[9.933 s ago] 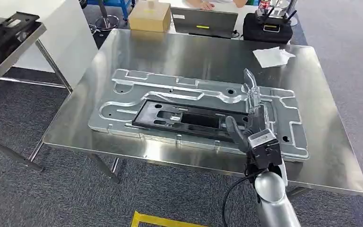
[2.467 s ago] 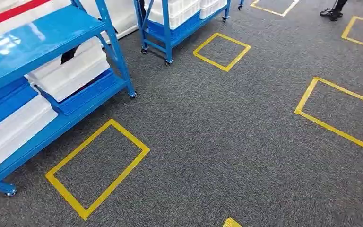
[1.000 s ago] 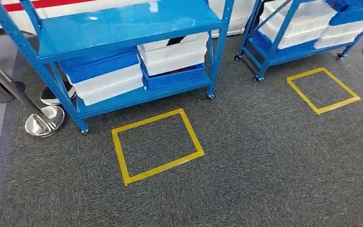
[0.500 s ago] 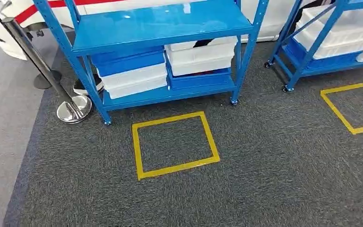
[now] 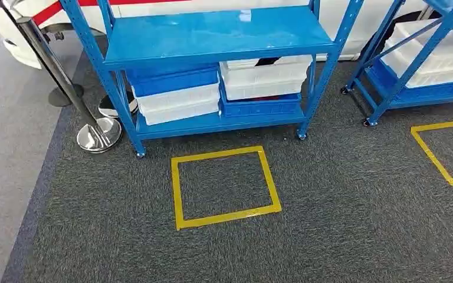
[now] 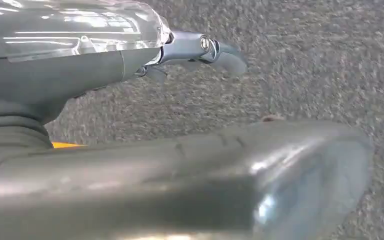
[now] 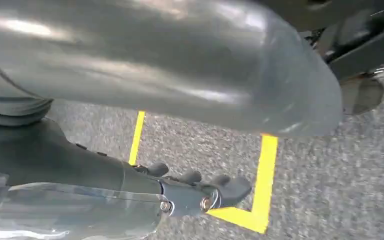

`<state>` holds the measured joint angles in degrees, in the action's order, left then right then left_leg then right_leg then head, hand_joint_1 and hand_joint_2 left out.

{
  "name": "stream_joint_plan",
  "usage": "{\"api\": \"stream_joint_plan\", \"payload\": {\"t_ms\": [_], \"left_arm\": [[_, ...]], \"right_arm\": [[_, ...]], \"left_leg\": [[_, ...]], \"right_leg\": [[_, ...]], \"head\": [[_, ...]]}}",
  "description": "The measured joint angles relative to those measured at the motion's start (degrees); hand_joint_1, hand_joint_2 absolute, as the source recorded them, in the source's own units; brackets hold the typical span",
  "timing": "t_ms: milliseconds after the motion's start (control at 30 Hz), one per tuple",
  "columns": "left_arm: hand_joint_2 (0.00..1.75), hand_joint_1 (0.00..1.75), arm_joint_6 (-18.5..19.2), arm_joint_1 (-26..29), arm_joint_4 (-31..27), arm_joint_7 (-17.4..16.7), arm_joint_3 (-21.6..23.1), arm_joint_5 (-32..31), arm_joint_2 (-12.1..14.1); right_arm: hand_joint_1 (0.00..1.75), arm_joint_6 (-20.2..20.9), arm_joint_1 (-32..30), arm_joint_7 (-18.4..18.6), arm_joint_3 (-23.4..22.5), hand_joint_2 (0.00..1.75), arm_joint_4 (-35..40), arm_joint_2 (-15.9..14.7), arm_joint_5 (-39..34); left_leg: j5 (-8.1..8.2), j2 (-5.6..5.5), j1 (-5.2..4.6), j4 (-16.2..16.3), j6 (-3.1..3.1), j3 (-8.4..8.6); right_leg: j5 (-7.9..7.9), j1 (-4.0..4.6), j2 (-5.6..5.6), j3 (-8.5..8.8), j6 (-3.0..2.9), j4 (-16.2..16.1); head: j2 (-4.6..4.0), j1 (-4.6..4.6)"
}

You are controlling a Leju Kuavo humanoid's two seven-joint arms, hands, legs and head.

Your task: Take the parts from the cabinet and place them on the table.

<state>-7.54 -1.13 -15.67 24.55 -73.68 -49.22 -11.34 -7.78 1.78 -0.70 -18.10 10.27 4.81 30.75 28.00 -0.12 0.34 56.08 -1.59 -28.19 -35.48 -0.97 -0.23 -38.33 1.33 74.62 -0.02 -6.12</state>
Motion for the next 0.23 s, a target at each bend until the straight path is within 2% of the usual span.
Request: {"api": "stream_joint_plan", "payload": {"t_ms": [33,67,100,133,167,200,233], "left_arm": [[0.0,0.0,0.2,0.1,-0.1,0.0,0.0,0.0,-0.1],[0.0,0.0,0.3,0.2,-0.2,0.1,0.0,-0.1,-0.2],[0.0,0.0,0.4,0.4,-0.3,0.1,0.0,-0.1,-0.3],[0.0,0.0,0.5,0.5,-0.4,0.1,0.0,-0.1,-0.6],[0.0,0.0,0.5,0.6,-0.5,0.1,0.0,-0.1,-0.7],[0.0,0.0,0.5,0.6,-0.5,0.1,-0.1,-0.1,-0.7],[0.0,0.0,0.5,0.5,-0.5,0.1,-0.2,-0.1,-0.7]], "right_arm": [[0.0,0.0,0.0,0.0,-0.1,0.0,0.0,0.0,0.0],[0.0,0.0,-0.1,0.0,-0.2,0.0,0.0,0.0,0.0],[0.0,0.0,-0.3,0.0,-0.3,0.0,0.0,0.0,0.0],[0.0,0.0,-0.5,0.0,-0.4,0.0,0.0,-0.1,0.0],[0.0,0.0,-0.7,0.0,-0.4,0.0,0.0,-0.1,0.0],[0.0,0.0,-1.0,0.0,-0.4,0.0,-0.1,-0.1,0.0],[0.0,0.1,-0.8,0.0,-0.5,0.0,-0.1,-0.1,0.0]], "left_leg": [[0.43,-0.11,0.01,0.0,0.07,0.48],[0.96,-0.25,0.08,0.0,0.21,1.22],[1.56,-0.39,0.15,0.0,0.4,2.03],[2.31,-0.46,0.23,0.0,0.6,3.11],[3.08,-0.44,0.24,0.0,0.92,3.73],[3.75,-0.39,0.02,0.3,1.34,4.02],[4.08,-0.48,-0.06,0.1,1.68,4.13]], "right_leg": [[-0.22,-0.01,-0.01,-1.63,0.06,1.3],[0.79,-0.05,-0.01,-2.15,0.17,0.2],[2.73,-0.11,-0.01,-1.65,0.02,-2.7],[5.71,-0.16,-0.01,-0.38,-0.09,-7.3],[9.83,-0.22,-0.03,0.71,-0.2,-11.9],[13.48,-0.13,-0.06,0.57,-0.45,-14.9],[11.65,0.25,0.04,0.46,-1.12,-14.6]], "head": [[0.0,0.0],[0.0,0.0],[-0.02,0.0],[0.0,0.0],[0.0,0.02],[-0.02,0.02],[-0.02,0.02]]}}
